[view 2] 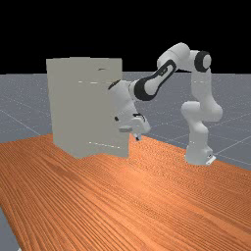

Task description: Close the cabinet door

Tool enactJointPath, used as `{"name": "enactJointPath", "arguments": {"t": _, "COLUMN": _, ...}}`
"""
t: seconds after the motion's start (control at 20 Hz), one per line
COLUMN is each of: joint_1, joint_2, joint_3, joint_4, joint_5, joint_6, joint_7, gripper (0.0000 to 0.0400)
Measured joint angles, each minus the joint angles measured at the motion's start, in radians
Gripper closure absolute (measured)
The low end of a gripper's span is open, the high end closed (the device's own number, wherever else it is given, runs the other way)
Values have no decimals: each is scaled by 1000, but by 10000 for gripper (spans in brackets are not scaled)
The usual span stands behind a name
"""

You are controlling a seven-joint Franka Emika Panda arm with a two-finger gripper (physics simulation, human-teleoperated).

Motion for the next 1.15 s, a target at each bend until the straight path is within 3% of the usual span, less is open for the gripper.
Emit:
{"name": "enactJointPath", "arguments": {"t": 0.4, "joint_1": 36, "joint_2": -89, "joint_3": -83, "joint_4": -132, "joint_5": -82, "joint_6": 57, "joint_7": -58, "gripper": 400}}
{"name": "enactJointPath", "arguments": {"t": 0.65, "joint_1": 110, "joint_2": -96, "joint_3": -213, "joint_4": -140, "joint_5": -84, "joint_6": 50, "joint_7": -137, "gripper": 400}}
{"name": "enactJointPath", "arguments": {"t": 0.85, "joint_1": 17, "joint_2": -113, "joint_3": -363, "joint_4": -152, "joint_5": -87, "joint_6": 49, "joint_7": -199, "gripper": 400}}
{"name": "enactJointPath", "arguments": {"t": 1.15, "joint_1": 11, "joint_2": -136, "joint_3": -480, "joint_4": -189, "joint_5": -90, "joint_6": 57, "joint_7": -270, "gripper": 400}}
